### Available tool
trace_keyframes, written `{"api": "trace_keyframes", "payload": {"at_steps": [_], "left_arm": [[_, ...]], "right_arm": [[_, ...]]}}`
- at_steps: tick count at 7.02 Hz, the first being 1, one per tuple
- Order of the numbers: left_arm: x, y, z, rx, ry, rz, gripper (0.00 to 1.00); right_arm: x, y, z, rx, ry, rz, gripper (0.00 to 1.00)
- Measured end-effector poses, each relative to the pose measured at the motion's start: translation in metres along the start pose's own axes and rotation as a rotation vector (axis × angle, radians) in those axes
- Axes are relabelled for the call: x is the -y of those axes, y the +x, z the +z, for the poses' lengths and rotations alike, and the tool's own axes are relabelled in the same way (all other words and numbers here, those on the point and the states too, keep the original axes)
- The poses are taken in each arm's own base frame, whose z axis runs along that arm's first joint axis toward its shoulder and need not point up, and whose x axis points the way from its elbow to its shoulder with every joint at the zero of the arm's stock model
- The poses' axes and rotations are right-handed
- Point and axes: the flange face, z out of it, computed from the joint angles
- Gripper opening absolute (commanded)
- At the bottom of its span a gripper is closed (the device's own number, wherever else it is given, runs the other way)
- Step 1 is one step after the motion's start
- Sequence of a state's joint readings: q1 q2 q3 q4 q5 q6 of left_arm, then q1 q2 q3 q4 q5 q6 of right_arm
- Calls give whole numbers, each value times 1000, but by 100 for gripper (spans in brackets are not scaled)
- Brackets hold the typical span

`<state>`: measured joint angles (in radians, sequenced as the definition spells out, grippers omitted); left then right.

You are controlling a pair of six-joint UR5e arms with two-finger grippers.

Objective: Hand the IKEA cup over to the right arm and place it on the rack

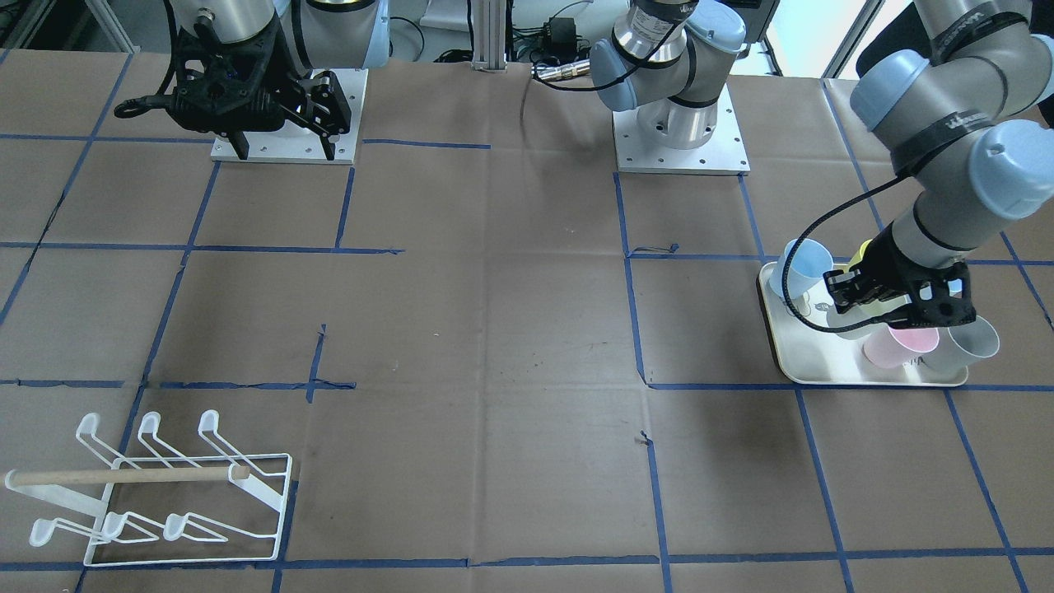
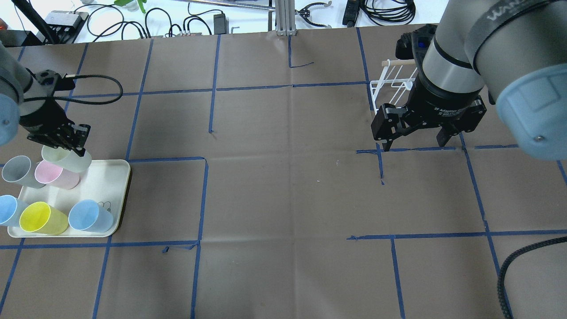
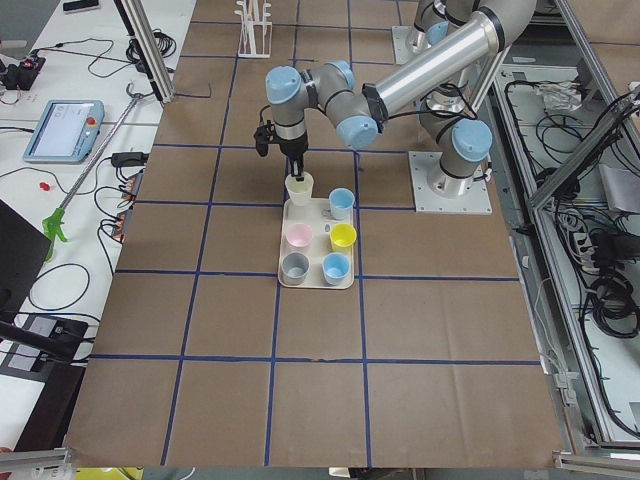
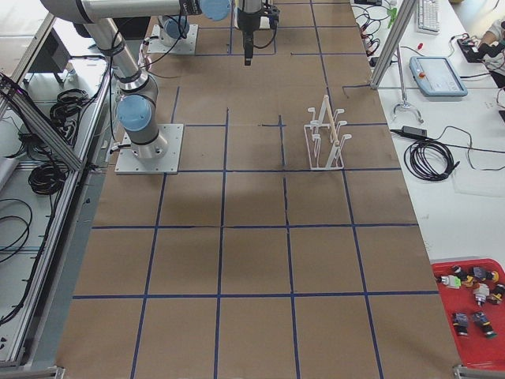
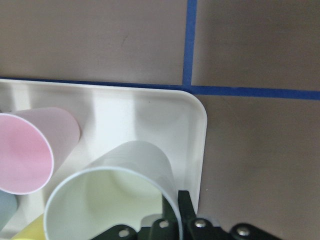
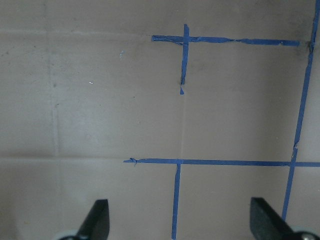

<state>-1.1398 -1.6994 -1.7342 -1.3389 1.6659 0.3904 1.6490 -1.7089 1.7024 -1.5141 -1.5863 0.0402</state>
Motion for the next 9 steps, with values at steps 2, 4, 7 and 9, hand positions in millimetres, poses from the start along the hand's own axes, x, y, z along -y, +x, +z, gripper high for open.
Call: {"api": "trace_keyframes", "payload": {"at_steps": [2,4,7,9], "left_arm": [[14,7,-67,-10,19,25,0],[25,39,-91,-11,53,82,0],[52,86,-68,-135,280,175,0],[52,130,-43,-227,537,271,0]], "right_arm": [[0,0,-1,0,2,0,100],[0,0,-1,0,3,1,100],[2,-2,2,15,7,10,99],[13,-13,22,119,63,71,99]]}}
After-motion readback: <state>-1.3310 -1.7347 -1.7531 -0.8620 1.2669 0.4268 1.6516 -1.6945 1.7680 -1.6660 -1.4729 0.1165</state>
